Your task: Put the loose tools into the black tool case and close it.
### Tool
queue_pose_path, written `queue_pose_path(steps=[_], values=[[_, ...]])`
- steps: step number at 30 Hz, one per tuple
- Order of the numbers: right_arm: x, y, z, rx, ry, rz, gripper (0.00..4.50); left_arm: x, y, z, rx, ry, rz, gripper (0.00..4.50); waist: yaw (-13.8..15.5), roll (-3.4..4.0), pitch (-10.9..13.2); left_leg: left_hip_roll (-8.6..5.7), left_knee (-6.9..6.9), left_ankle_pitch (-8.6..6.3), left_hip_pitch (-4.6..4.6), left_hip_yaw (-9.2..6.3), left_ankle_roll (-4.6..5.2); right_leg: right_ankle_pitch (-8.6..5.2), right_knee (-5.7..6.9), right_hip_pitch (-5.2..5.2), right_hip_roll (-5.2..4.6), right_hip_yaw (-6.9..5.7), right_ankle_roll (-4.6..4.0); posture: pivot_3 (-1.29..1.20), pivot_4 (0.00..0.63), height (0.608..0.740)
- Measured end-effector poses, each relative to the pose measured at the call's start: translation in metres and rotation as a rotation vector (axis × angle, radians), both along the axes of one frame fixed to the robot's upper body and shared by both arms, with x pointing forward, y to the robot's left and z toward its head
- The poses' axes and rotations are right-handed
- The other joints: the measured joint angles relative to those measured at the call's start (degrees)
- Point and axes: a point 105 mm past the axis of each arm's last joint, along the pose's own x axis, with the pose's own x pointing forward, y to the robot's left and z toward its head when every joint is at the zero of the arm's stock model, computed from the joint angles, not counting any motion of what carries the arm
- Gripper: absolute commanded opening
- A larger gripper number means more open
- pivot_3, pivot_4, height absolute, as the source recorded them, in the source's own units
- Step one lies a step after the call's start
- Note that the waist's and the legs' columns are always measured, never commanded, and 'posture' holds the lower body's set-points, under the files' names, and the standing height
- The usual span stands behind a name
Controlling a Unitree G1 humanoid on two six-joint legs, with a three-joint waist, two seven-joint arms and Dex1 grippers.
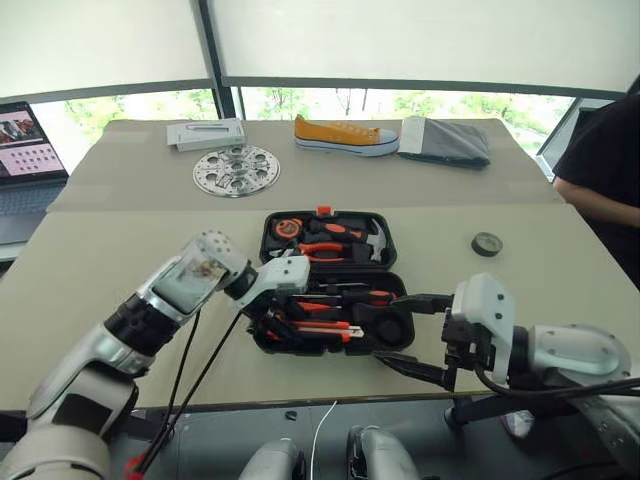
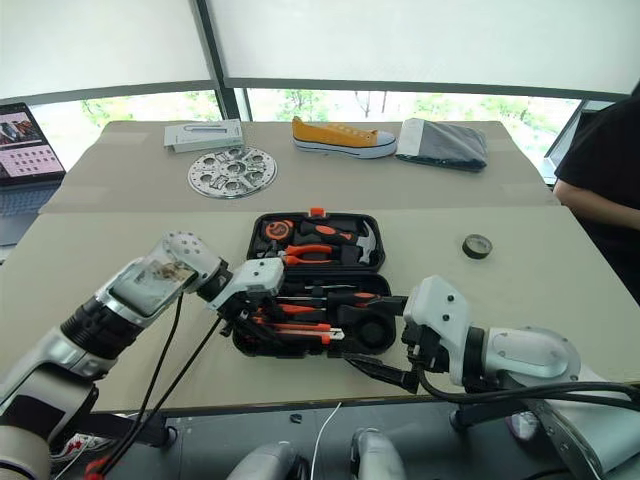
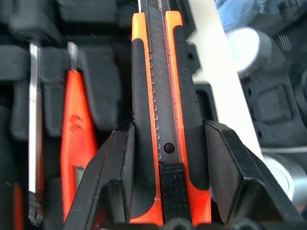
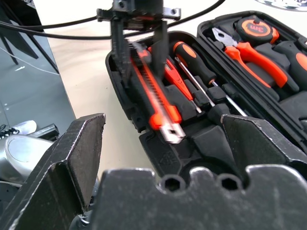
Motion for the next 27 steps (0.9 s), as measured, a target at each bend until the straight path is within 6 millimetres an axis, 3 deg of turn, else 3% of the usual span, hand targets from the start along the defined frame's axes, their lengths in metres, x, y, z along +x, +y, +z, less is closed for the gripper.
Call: queue_pose_path(steps=[8,10,14,16,19,22,27], values=[[-0.001,0.001,0.001,0.008,-0.005,-0.019,4.50,0.003,-0.007,-0.003,0.006,0.017,0.028,1.65,0.59,0.03,-0.03,-0.03,0.15,-0.04,0.01,0.00,0.06,0.05,0.00,0.08,-0.01,0.04,0.15,0.00,0.150,0.740],[-0.001,0.001,0.002,0.012,-0.006,-0.019,4.50,0.001,-0.006,-0.003,0.012,0.029,0.019,2.66,0.61,0.04,-0.03,-0.03,0.15,-0.04,0.01,0.00,0.06,0.05,0.00,0.07,-0.01,0.04,0.14,0.00,0.150,0.740],[-0.001,0.001,0.003,0.010,-0.007,-0.018,4.50,-0.004,-0.003,-0.009,0.023,0.081,0.016,4.01,0.66,0.04,-0.03,-0.03,0.16,-0.04,-0.01,0.01,0.06,0.06,0.00,0.06,-0.01,0.04,0.14,0.00,0.150,0.740],[0.000,0.001,0.005,0.011,-0.017,-0.016,4.50,-0.006,-0.005,-0.008,0.011,0.098,0.015,4.45,0.95,0.04,-0.03,-0.03,0.20,-0.04,-0.03,0.00,0.06,0.06,-0.01,0.08,-0.03,0.03,0.15,0.00,0.150,0.740],[0.001,0.001,0.006,0.011,-0.020,-0.014,4.50,-0.005,-0.005,-0.003,-0.016,0.099,0.027,4.45,1.08,0.04,-0.03,-0.03,0.23,-0.04,-0.08,0.00,0.07,0.07,-0.02,0.07,-0.04,0.03,0.17,0.00,0.150,0.740],[0.001,0.001,0.005,0.010,-0.018,-0.015,4.50,0.003,-0.003,0.012,-0.073,0.055,0.055,3.77,0.94,0.04,-0.03,-0.03,0.22,-0.04,-0.09,-0.01,0.06,0.07,-0.01,0.04,-0.03,0.03,0.17,0.00,0.150,0.740],[0.003,0.000,0.002,0.008,-0.001,-0.017,4.50,0.010,0.001,0.020,-0.109,0.002,0.052,1.79,0.70,0.04,-0.03,-0.04,0.21,-0.04,-0.09,0.00,0.06,0.08,-0.02,0.01,-0.01,0.02,0.15,0.00,0.150,0.740]])
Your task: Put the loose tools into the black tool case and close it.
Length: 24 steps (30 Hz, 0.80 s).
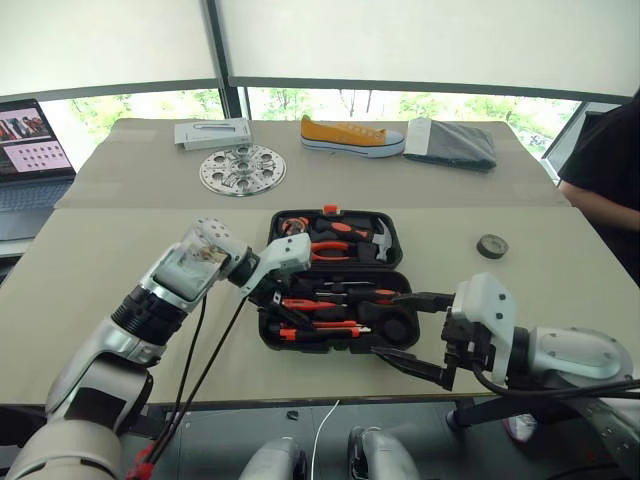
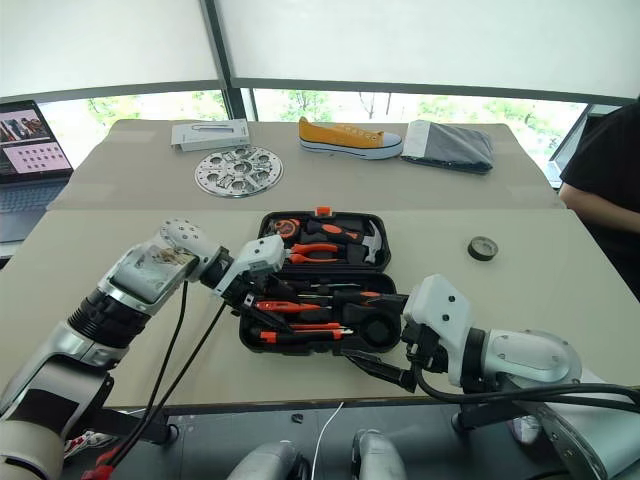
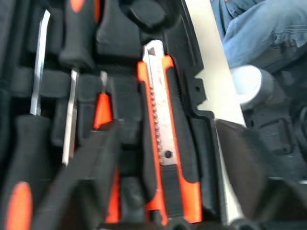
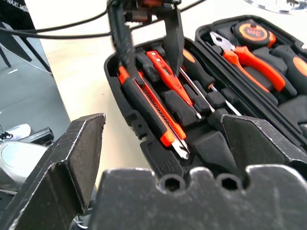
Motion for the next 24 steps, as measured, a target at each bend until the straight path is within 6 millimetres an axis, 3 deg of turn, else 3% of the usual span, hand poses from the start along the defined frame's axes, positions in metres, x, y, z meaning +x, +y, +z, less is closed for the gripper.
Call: queue_pose_path(steps=[5,9,14,23,24], values=[[0.000,0.000,0.000,0.000,-0.005,0.006,4.50,-0.003,-0.002,-0.004,0.008,-0.031,-0.054,0.04,0.01,0.00,0.00,-0.01,0.00,0.00,0.00,0.00,0.00,0.00,-0.01,0.01,0.00,0.00,0.00,0.00,0.150,0.740],[-0.001,0.001,0.000,0.003,-0.004,0.013,4.50,-0.010,-0.001,-0.018,0.042,-0.027,-0.105,0.04,0.01,0.00,0.00,-0.01,0.00,0.00,0.00,-0.01,0.00,0.00,-0.01,0.00,0.00,0.00,0.00,0.00,0.150,0.740],[-0.001,0.000,-0.001,0.003,0.001,0.010,4.50,-0.006,-0.006,-0.031,0.109,-0.169,-0.208,0.04,0.20,0.03,-0.03,-0.01,0.01,0.00,0.06,-0.01,0.00,0.00,-0.01,0.08,-0.03,0.01,-0.01,0.00,0.150,0.740],[-0.001,-0.003,-0.005,0.001,0.013,-0.014,4.50,0.001,-0.009,-0.034,0.090,-0.211,-0.200,0.04,0.65,0.18,-0.24,-0.01,0.02,-0.06,0.14,0.02,0.12,0.01,-0.01,0.22,-0.09,0.02,0.06,0.00,0.150,0.740],[-0.001,-0.005,-0.006,-0.006,0.013,-0.028,4.50,0.001,-0.008,-0.031,0.062,-0.159,-0.163,0.28,0.54,0.17,-0.23,-0.01,0.06,-0.05,0.07,0.03,0.12,0.01,0.02,0.16,-0.07,0.01,0.07,0.00,0.150,0.740]])
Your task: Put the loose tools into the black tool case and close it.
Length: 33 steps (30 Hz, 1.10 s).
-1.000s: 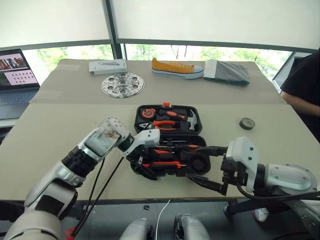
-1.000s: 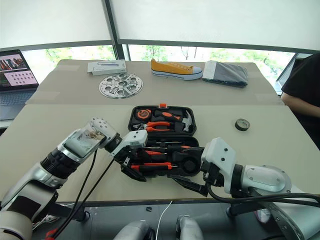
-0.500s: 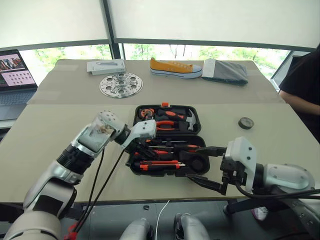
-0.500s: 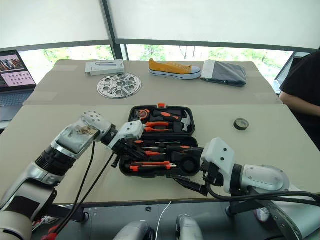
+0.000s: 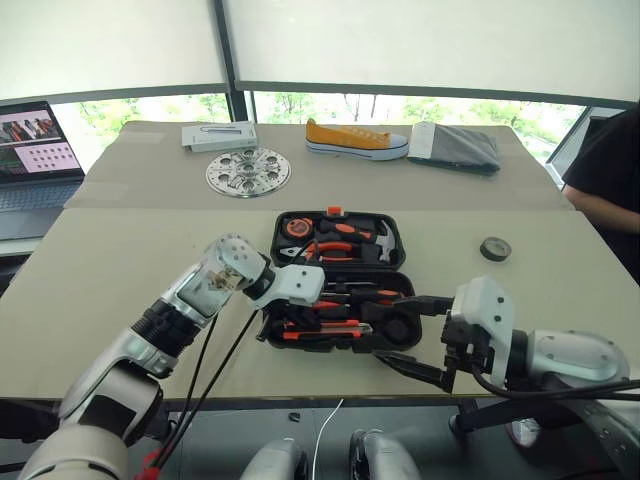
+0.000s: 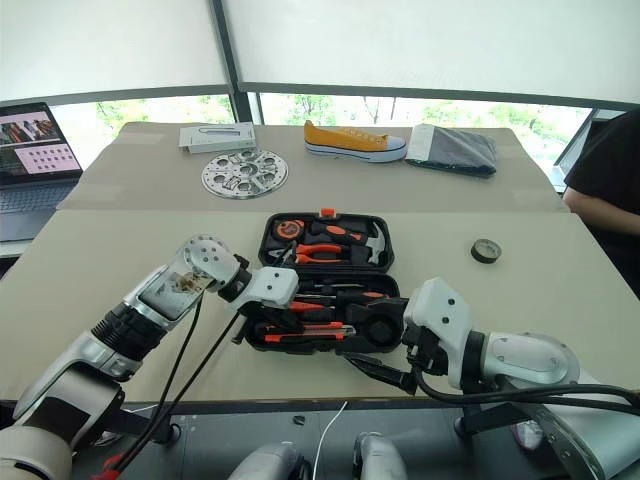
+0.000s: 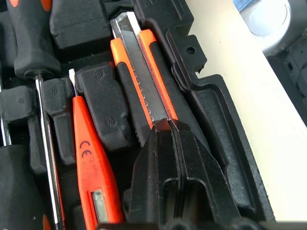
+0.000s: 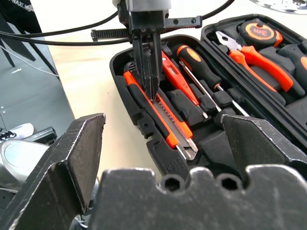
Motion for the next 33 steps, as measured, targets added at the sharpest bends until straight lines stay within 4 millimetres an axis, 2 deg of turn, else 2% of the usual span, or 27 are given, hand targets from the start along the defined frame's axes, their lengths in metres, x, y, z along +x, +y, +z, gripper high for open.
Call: queue_pose_path(steps=[2,5,6,8,10,13,15,17,20,22,25,31,33], values=[[0.003,-0.006,0.002,-0.013,-0.010,-0.028,4.50,0.000,0.005,0.007,-0.049,0.075,0.057,0.65,-0.36,-0.03,0.02,0.00,0.01,0.01,-0.14,-0.01,0.00,0.00,0.03,-0.15,0.05,0.00,0.00,0.00,0.150,0.740],[0.011,-0.022,0.006,-0.043,-0.022,-0.083,4.50,-0.007,0.017,0.038,-0.163,0.162,0.083,1.67,-0.76,-0.04,0.03,0.02,0.00,0.02,-0.13,-0.01,-0.01,-0.01,0.05,-0.21,0.10,-0.01,-0.03,0.00,0.150,0.740],[0.015,-0.030,0.006,-0.057,-0.017,-0.106,4.50,-0.011,0.022,0.050,-0.200,0.178,0.080,2.11,-0.99,-0.04,0.03,0.02,-0.01,0.02,-0.12,-0.02,-0.01,-0.01,0.02,-0.21,0.12,-0.01,-0.04,0.00,0.150,0.740],[0.025,-0.048,0.007,-0.085,-0.001,-0.155,4.50,-0.016,0.031,0.069,-0.254,0.189,0.081,2.71,-1.30,-0.03,0.03,0.01,-0.04,0.01,-0.12,-0.02,-0.01,-0.01,-0.03,-0.20,0.10,-0.02,-0.04,0.00,0.150,0.740],[0.047,-0.072,0.013,-0.116,0.004,-0.238,4.50,-0.015,0.036,0.084,-0.328,0.181,0.090,3.37,-1.55,-0.02,0.04,-0.04,-0.01,0.02,-0.11,0.04,-0.01,0.01,-0.09,-0.17,0.04,-0.02,0.00,0.00,0.150,0.740],[0.084,-0.108,0.024,-0.172,-0.013,-0.381,4.50,-0.011,0.037,0.095,-0.393,0.145,0.113,4.33,-1.62,-0.03,0.05,-0.04,-0.02,0.01,-0.02,0.03,-0.02,0.01,-0.10,-0.08,0.02,-0.01,0.00,0.00,0.150,0.740],[0.114,-0.129,0.029,-0.205,-0.026,-0.474,4.50,-0.006,0.031,0.098,-0.438,0.120,0.119,4.45,-1.73,-0.01,0.05,-0.04,-0.05,0.03,-0.03,0.07,-0.04,0.01,-0.08,-0.13,0.02,0.02,-0.02,0.00,0.150,0.740],[0.138,-0.142,0.027,-0.240,-0.015,-0.524,4.50,-0.006,0.028,0.101,-0.471,0.127,0.115,4.45,-2.06,-0.03,0.06,-0.02,-0.09,0.04,-0.04,0.10,-0.08,0.00,-0.02,-0.19,0.04,0.02,-0.08,0.00,0.150,0.740],[0.171,-0.155,0.009,-0.354,0.033,-0.571,4.50,-0.013,0.023,0.107,-0.492,0.161,0.095,4.45,-2.60,0.01,0.08,-0.02,-0.16,0.05,-0.10,0.13,-0.09,-0.01,-0.05,-0.26,0.03,0.00,-0.12,0.00,0.150,0.740],[0.179,-0.161,-0.006,-0.405,0.077,-0.581,4.50,-0.017,0.022,0.109,-0.491,0.158,0.083,4.45,-2.88,0.04,0.10,-0.01,-0.20,0.05,-0.12,0.11,-0.10,-0.02,-0.06,-0.29,0.01,-0.04,-0.14,0.00,0.150,0.740],[0.192,-0.163,-0.016,-0.431,0.109,-0.592,4.50,-0.020,0.021,0.109,-0.488,0.145,0.087,4.45,-3.10,0.16,0.17,-0.03,-0.16,0.05,-0.14,0.13,-0.12,-0.01,-0.08,-0.28,-0.04,-0.07,-0.13,0.00,0.150,0.740],[0.210,-0.166,-0.017,-0.458,0.073,-0.642,4.50,-0.024,0.021,0.108,-0.482,0.102,0.104,4.45,-3.48,0.20,0.20,-0.03,-0.20,0.16,-0.09,0.05,-0.35,-0.01,-0.03,-0.27,-0.03,-0.12,-0.19,0.00,0.150,0.740],[0.212,-0.167,-0.020,-0.465,0.074,-0.648,3.97,-0.024,0.022,0.109,-0.481,0.087,0.110,4.50,-3.50,0.21,0.20,-0.03,-0.21,0.18,-0.08,0.04,-0.39,-0.01,-0.02,-0.27,-0.03,-0.13,-0.22,0.00,0.150,0.740]])
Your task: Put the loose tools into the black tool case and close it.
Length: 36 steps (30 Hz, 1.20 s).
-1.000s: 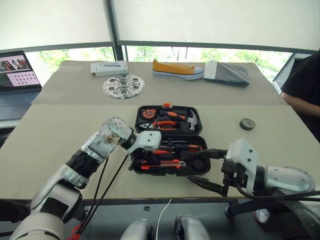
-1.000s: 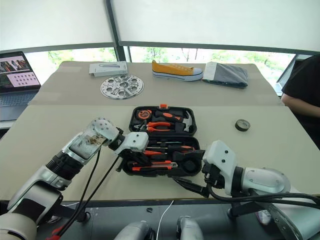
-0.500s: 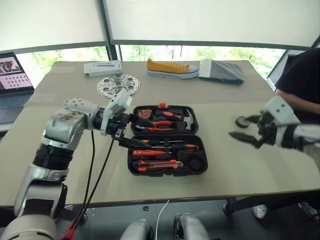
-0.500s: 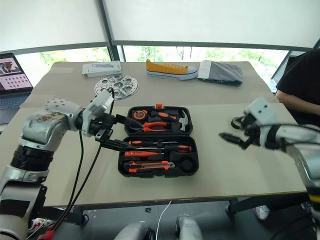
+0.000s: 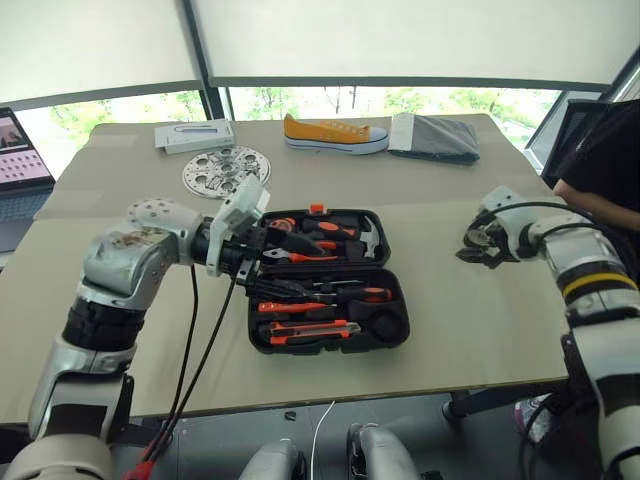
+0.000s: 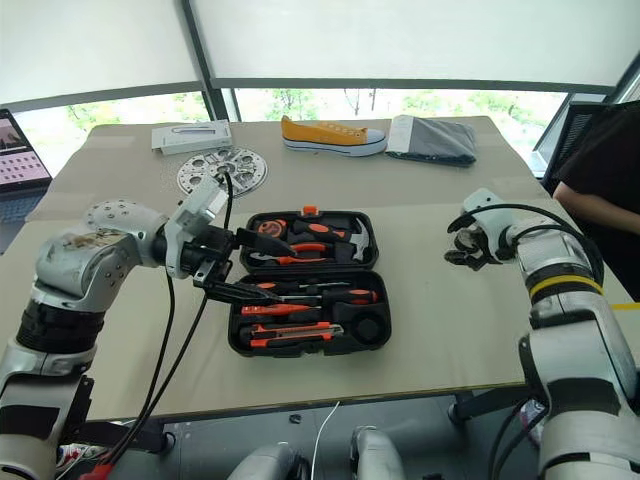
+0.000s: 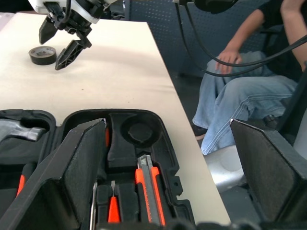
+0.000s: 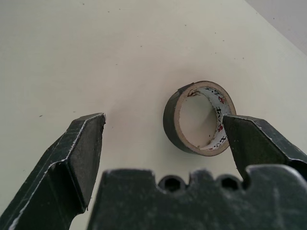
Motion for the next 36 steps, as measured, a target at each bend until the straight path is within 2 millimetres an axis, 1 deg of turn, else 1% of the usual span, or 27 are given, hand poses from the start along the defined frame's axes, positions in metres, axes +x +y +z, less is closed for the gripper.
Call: queue_pose_path(steps=[4,5,6,7,8,9,12,16,19,20,21,22,23,25,27,29,31,32,34,36], values=[[-0.001,-0.001,-0.011,0.010,0.022,-0.018,2.77,0.001,0.001,0.000,0.002,-0.009,0.019,4.50,-0.13,0.02,0.01,0.00,0.01,0.01,0.00,0.00,-0.02,0.01,0.01,0.01,0.00,0.00,-0.01,0.00,0.150,0.740],[0.000,0.000,-0.012,0.014,0.019,-0.020,2.28,0.002,0.001,0.000,0.002,-0.010,0.022,4.50,-0.18,0.02,0.01,0.00,0.01,0.01,0.01,0.00,-0.02,0.01,0.01,0.01,0.00,0.00,-0.01,0.00,0.150,0.740],[0.001,0.000,-0.012,0.010,0.011,-0.025,2.03,0.002,0.001,0.000,0.002,-0.012,0.025,4.50,-0.24,0.04,0.02,0.00,0.01,0.01,0.01,0.01,-0.03,0.01,0.02,0.01,0.00,0.00,-0.01,0.00,0.150,0.740],[0.001,0.000,-0.012,0.010,0.006,-0.030,1.62,0.002,0.001,0.000,0.002,-0.012,0.026,4.50,-0.25,0.04,0.02,0.00,0.00,0.02,0.02,0.00,-0.03,0.01,0.02,0.01,0.00,0.00,-0.02,0.00,0.150,0.740],[0.001,-0.002,-0.012,0.012,-0.005,-0.042,1.37,0.002,0.001,0.000,0.002,-0.013,0.028,4.50,-0.23,0.04,0.02,0.00,0.00,0.02,0.02,-0.01,-0.04,0.01,0.02,0.01,0.00,-0.01,-0.02,0.00,0.150,0.740],[0.002,-0.003,-0.012,0.017,-0.011,-0.050,0.91,0.003,0.001,0.000,0.002,-0.013,0.030,4.50,-0.22,0.05,0.03,0.00,0.00,0.02,0.02,-0.01,-0.05,0.01,0.02,0.01,0.00,-0.02,-0.02,0.00,0.150,0.740],[0.002,-0.005,-0.011,0.034,-0.033,-0.073,0.01,0.003,0.001,0.000,0.002,-0.015,0.031,4.50,-0.29,0.08,0.04,0.00,0.00,0.03,0.02,-0.01,-0.07,0.01,0.03,0.01,0.00,-0.02,-0.03,0.00,0.150,0.740],[0.003,-0.004,-0.006,0.053,-0.052,-0.052,0.01,0.002,0.002,0.001,0.007,-0.020,0.030,4.50,-0.36,0.19,0.11,0.00,0.00,0.03,0.03,0.00,-0.07,0.02,0.03,0.01,0.00,-0.01,-0.03,0.00,0.150,0.740],[0.001,0.010,0.005,0.097,-0.032,0.072,0.01,-0.001,0.006,-0.003,0.031,-0.027,0.021,4.50,-0.48,0.44,0.26,0.00,0.01,0.03,0.03,0.00,-0.07,0.02,0.02,0.01,0.00,-0.01,-0.04,0.00,0.150,0.740],[0.000,0.021,0.014,0.116,-0.029,0.154,0.01,-0.003,0.007,-0.007,0.043,-0.013,0.016,4.50,-0.49,0.55,0.31,0.00,0.01,0.03,0.03,0.00,-0.07,0.02,0.04,0.01,0.00,0.00,-0.04,0.00,0.150,0.740],[-0.016,0.044,0.027,0.173,-0.007,0.341,0.01,-0.007,0.007,-0.014,0.070,-0.016,-0.017,4.50,-0.36,0.58,0.34,0.04,0.01,0.03,0.01,-0.10,-0.07,-0.01,0.04,0.00,0.02,-0.04,-0.09,0.00,0.150,0.740],[-0.032,0.061,0.032,0.199,0.017,0.463,0.01,-0.009,0.010,-0.019,0.091,-0.013,-0.024,4.50,-0.14,0.62,0.33,0.07,0.02,0.03,0.00,-0.15,-0.07,-0.04,0.09,-0.02,0.03,-0.06,-0.13,0.00,0.150,0.740],[-0.050,0.078,0.035,0.211,0.043,0.570,0.01,-0.010,0.012,-0.023,0.105,-0.011,-0.028,4.50,0.14,0.67,0.35,0.10,0.03,0.03,-0.08,-0.23,-0.06,-0.05,0.11,-0.05,0.05,-0.13,-0.15,0.00,0.150,0.740],[-0.097,0.119,0.035,0.238,0.125,0.782,0.01,-0.009,0.013,-0.029,0.123,-0.017,-0.041,4.50,0.57,0.67,0.35,0.08,0.07,0.02,-0.28,-0.28,-0.05,-0.05,0.11,-0.22,0.06,-0.14,-0.15,0.00,0.150,0.740],[-0.134,0.145,0.030,0.237,0.194,0.918,0.01,-0.010,0.014,-0.030,0.138,-0.039,-0.059,4.50,1.30,0.68,0.36,0.05,0.13,0.01,-0.33,-0.27,-0.03,-0.03,0.12,-0.23,0.04,-0.11,-0.10,0.00,0.150,0.740],[-0.166,0.162,0.027,0.215,0.236,1.018,0.01,-0.011,0.014,-0.033,0.155,-0.065,-0.084,4.50,1.72,0.68,0.36,0.01,0.20,-0.01,-0.28,-0.28,0.01,0.06,0.03,-0.07,0.01,-0.07,0.03,0.00,0.150,0.740],[-0.180,0.170,0.023,0.176,0.245,1.056,0.01,-0.012,0.015,-0.035,0.154,-0.066,-0.092,4.50,1.85,0.65,0.36,0.01,0.28,-0.07,-0.24,-0.26,0.10,0.09,0.00,0.00,0.01,-0.03,0.10,0.00,0.150,0.740],[-0.183,0.173,0.020,0.158,0.245,1.062,0.01,-0.012,0.016,-0.035,0.153,-0.064,-0.093,4.50,1.85,0.62,0.37,0.00,0.29,-0.07,-0.24,-0.25,0.12,0.10,0.00,0.00,0.01,-0.02,0.13,0.00,0.150,0.740],[-0.183,0.174,0.013,0.125,0.249,1.047,0.01,-0.012,0.015,-0.035,0.151,-0.062,-0.094,4.50,1.85,0.58,0.37,-0.01,0.31,-0.07,-0.24,-0.23,0.13,0.11,0.01,0.00,0.01,0.00,0.14,0.00,0.150,0.740],[-0.179,0.171,0.006,0.083,0.253,1.013,0.01,-0.012,0.015,-0.035,0.150,-0.062,-0.095,4.50,1.85,0.58,0.37,-0.01,0.31,-0.07,-0.24,-0.22,0.12,0.10,0.05,-0.04,0.03,-0.01,0.12,0.00,0.150,0.740]])
